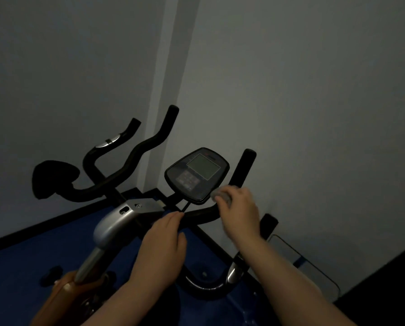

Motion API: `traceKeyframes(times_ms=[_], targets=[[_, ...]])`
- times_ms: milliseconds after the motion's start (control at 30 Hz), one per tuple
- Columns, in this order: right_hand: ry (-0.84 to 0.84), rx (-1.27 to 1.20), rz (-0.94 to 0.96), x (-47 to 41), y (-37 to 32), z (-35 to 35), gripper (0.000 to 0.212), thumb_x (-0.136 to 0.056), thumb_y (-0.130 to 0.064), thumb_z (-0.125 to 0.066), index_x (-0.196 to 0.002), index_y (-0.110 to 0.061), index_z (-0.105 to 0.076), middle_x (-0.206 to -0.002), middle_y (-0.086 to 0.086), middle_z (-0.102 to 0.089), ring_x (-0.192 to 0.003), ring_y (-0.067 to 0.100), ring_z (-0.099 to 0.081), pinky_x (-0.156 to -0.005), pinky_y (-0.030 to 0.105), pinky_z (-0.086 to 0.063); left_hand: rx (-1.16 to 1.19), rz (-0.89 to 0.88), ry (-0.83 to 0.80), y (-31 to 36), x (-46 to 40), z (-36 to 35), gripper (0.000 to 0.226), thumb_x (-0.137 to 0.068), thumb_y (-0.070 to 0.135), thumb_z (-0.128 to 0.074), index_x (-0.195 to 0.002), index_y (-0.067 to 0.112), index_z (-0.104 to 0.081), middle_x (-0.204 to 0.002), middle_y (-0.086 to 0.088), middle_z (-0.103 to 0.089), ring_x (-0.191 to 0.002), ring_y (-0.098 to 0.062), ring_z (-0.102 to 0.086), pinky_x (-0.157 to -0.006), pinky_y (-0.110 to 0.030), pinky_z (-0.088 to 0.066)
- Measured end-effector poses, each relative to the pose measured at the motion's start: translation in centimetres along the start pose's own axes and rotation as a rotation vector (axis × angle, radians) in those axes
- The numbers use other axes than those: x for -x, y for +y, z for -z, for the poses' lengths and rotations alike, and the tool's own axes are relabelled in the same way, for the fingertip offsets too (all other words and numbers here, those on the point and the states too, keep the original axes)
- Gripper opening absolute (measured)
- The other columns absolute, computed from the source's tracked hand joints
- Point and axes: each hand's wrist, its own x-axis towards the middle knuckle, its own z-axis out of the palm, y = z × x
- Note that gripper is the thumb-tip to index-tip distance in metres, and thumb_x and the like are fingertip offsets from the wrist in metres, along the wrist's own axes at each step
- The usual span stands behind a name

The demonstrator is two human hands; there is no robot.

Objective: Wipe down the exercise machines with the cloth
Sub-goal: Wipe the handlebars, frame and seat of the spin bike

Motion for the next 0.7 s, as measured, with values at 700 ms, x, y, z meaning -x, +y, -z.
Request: traceKeyframes(times_ms=[700], targets=[[-0.072,-0.098,0.116,4.9,-2.1,-3.8,0.020,-0.095,-0.030,-0.057,-0.112,-0.023,-0.067,-0.101,-0.007,-0.049,-0.083,0.006,-0.049,-0.064,0.005,-0.033,-0.207,0.073,-0.078,0.6,2.6,3.5,0.038,-0.101,0.032,-0.038,-0.140,0.030,-0.037,-0.140,0.013,-0.045,-0.119,-0.004,-0.047,-0.095,-0.022,-0.041]])
